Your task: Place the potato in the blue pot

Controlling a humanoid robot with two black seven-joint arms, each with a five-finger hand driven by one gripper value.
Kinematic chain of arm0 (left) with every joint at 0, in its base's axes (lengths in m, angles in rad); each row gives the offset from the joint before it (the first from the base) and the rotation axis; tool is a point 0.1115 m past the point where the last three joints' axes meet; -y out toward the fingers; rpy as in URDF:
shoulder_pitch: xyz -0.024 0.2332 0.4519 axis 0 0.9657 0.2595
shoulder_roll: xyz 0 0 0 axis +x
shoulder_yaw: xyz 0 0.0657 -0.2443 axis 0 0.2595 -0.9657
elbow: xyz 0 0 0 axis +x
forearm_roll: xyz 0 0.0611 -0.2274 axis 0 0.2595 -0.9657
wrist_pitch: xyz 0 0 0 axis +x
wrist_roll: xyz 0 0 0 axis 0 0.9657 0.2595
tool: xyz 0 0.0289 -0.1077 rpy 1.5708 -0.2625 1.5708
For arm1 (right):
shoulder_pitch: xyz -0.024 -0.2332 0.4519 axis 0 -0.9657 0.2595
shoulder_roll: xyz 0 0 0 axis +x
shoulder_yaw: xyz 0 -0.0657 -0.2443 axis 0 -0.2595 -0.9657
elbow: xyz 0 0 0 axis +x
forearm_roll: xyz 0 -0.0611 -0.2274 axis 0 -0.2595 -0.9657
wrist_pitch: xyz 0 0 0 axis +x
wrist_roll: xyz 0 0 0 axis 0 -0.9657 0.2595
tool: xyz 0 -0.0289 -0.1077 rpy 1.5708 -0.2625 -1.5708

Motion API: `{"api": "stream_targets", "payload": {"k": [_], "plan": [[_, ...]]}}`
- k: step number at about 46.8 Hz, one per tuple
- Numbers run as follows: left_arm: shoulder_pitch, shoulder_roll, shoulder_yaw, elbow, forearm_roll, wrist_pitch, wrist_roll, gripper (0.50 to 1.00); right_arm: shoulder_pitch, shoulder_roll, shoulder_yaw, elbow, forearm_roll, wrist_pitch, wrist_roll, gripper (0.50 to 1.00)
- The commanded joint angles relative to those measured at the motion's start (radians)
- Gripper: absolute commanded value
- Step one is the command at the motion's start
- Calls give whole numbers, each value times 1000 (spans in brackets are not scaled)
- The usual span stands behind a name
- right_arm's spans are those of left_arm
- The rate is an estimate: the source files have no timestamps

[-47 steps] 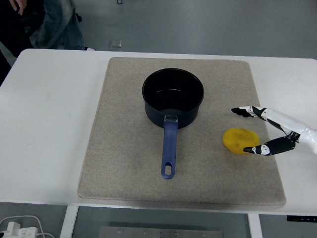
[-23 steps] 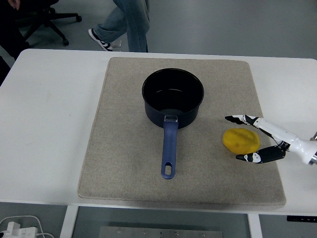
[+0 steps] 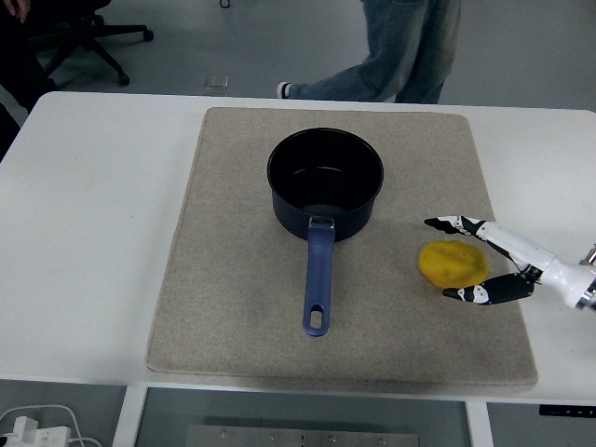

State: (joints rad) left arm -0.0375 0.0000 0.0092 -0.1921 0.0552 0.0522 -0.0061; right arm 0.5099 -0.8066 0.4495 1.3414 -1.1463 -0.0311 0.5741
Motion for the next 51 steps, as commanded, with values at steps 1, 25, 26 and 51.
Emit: {"api": "stream_targets", "payload": {"k": [1, 25, 26, 51], "plan": [[-1, 0, 0, 0, 0, 0, 0, 996, 1, 6, -2, -13, -1, 0, 7, 809], [1, 0, 0, -1, 0, 1, 0, 996, -5, 14, -6, -42, -15, 5, 33, 734], [1, 0, 0, -1, 0, 0, 0, 996, -5, 14, -6, -42, -15, 5, 35, 719], [1, 0, 2, -1, 0, 0, 0, 996, 12, 12, -23, -59, -10, 11, 37, 500]]}}
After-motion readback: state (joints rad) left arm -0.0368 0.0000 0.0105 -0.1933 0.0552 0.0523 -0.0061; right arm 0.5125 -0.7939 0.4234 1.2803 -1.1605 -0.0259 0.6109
